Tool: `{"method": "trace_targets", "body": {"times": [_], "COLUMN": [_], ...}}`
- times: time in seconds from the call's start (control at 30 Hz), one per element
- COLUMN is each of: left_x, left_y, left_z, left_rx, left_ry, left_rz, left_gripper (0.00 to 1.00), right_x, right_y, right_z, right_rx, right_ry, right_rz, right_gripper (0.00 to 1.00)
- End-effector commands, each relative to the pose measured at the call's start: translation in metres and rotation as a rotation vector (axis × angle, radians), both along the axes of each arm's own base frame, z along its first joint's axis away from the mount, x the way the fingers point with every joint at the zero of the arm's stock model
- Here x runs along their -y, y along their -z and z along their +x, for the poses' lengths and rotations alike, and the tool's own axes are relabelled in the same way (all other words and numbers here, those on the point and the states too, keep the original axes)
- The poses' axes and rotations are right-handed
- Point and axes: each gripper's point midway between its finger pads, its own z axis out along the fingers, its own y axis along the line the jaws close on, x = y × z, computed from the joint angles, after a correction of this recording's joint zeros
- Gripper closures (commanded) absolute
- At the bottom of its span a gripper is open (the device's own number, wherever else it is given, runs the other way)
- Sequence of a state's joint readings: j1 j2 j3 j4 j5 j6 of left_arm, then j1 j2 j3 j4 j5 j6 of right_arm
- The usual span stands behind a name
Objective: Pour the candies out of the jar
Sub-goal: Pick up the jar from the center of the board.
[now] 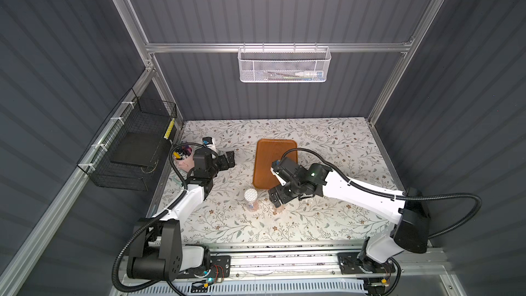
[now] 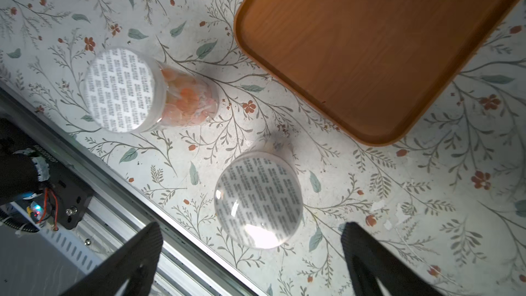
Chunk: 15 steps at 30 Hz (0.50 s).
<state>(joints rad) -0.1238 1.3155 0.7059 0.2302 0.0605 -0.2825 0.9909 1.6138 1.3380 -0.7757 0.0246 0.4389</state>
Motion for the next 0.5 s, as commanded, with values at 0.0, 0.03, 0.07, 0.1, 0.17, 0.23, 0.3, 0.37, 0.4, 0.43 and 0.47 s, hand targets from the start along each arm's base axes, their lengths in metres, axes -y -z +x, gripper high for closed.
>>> {"method": "trace_targets", "body": {"times": [0.0, 0.03, 0.07, 0.1, 0.17, 0.23, 0.3, 0.37, 0.4, 0.43, 0.47], "left_x": [0.003, 0.002, 0.001, 0.001, 0.001, 0.001, 0.001, 0.001, 0.001, 0.001, 0.001], "left_y": [0.004, 0.004, 0.004, 0.004, 0.003, 0.003, 0.002, 0.001, 0.001, 0.002, 0.002], "left_z": [-0.004, -0.005, -0.005, -0.005, -0.005, -0.004, -0.004, -0.004, -0.004, -0.004, -0.004], "left_rx": [-0.016, -0.017, -0.016, -0.015, -0.011, -0.011, -0.012, -0.010, -0.010, -0.010, -0.010], "left_ry": [0.013, 0.009, 0.007, 0.006, 0.006, 0.005, 0.007, 0.006, 0.006, 0.004, 0.005], "left_rz": [-0.001, 0.001, 0.002, 0.002, 0.002, 0.003, 0.006, 0.007, 0.006, 0.007, 0.007], "left_gripper": [0.00, 0.00, 0.00, 0.00, 0.00, 0.00, 0.00, 0.00, 0.00, 0.00, 0.00], "right_x": [-0.006, -0.007, -0.008, -0.009, -0.010, -0.012, -0.011, -0.008, -0.007, -0.006, -0.005], "right_y": [0.013, 0.017, 0.022, 0.027, 0.035, 0.039, 0.042, 0.044, 0.046, 0.047, 0.047], "right_z": [-0.003, -0.002, -0.002, -0.001, 0.001, 0.002, 0.004, 0.005, 0.005, 0.004, 0.004], "right_rx": [-0.044, -0.045, -0.048, -0.052, -0.058, -0.064, -0.068, -0.066, -0.065, -0.067, -0.067], "right_ry": [0.020, 0.024, 0.029, 0.034, 0.043, 0.050, 0.061, 0.070, 0.073, 0.075, 0.077], "right_rz": [-0.038, -0.056, -0.070, -0.087, -0.110, -0.121, -0.134, -0.158, -0.168, -0.175, -0.176], "right_gripper": [0.01, 0.01, 0.01, 0.01, 0.03, 0.07, 0.11, 0.15, 0.16, 0.18, 0.19]}}
